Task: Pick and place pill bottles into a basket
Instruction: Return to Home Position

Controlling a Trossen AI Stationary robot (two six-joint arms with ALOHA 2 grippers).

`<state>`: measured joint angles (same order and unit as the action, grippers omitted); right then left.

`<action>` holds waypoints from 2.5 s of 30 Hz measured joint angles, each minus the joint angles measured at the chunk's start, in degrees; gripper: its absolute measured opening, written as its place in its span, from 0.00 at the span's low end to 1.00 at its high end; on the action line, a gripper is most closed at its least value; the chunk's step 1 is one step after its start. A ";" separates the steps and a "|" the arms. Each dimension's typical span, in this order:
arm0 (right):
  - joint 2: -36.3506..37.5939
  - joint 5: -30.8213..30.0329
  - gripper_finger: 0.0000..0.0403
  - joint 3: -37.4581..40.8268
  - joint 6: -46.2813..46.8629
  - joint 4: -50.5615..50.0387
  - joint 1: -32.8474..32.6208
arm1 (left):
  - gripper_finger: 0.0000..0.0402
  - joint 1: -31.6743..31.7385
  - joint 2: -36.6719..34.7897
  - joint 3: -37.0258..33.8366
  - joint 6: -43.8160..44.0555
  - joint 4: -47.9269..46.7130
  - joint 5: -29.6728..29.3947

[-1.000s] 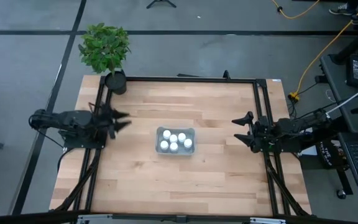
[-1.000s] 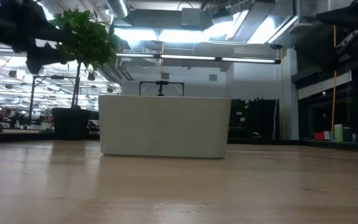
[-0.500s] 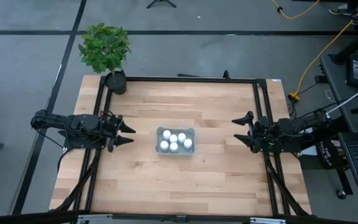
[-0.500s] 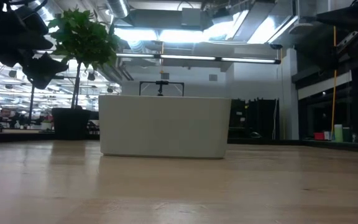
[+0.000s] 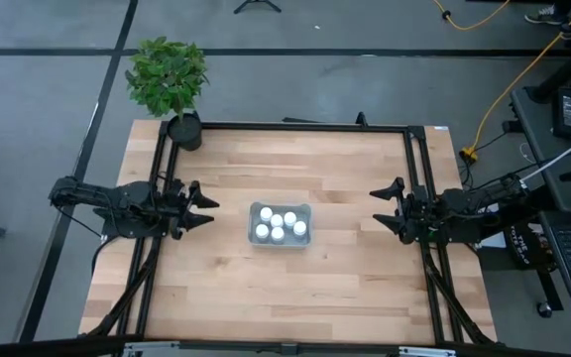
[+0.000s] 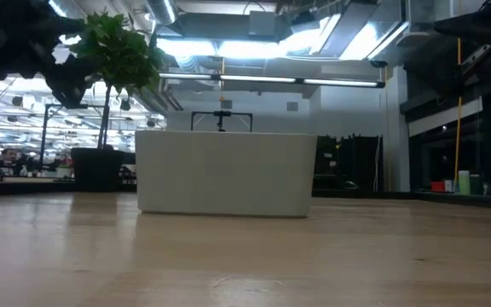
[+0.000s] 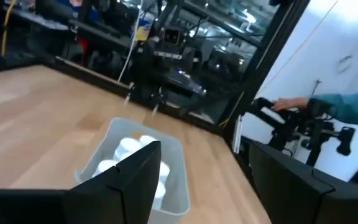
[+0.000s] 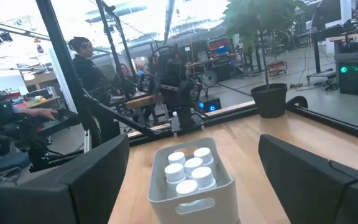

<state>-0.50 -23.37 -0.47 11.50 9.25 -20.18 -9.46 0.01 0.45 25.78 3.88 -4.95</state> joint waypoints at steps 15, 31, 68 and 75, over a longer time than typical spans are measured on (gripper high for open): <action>0.03 0.06 0.89 0.02 0.01 -0.84 8.87 | 0.59 17.10 0.00 0.00 0.00 -1.93 -0.07; 0.17 -0.05 0.89 0.07 0.01 -1.33 18.60 | 0.59 22.36 0.35 0.00 0.00 -2.38 -0.07; -5.34 0.04 0.89 0.07 -0.01 -4.61 17.42 | 0.59 18.11 7.25 0.02 -37.11 -1.76 12.42; -5.34 0.04 0.89 0.07 -0.01 -4.54 17.42 | 0.59 18.17 7.23 0.02 -33.69 -0.37 10.06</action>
<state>-5.85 -23.33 -0.40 11.49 4.71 -2.76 8.71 7.24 0.47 -7.91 3.51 5.11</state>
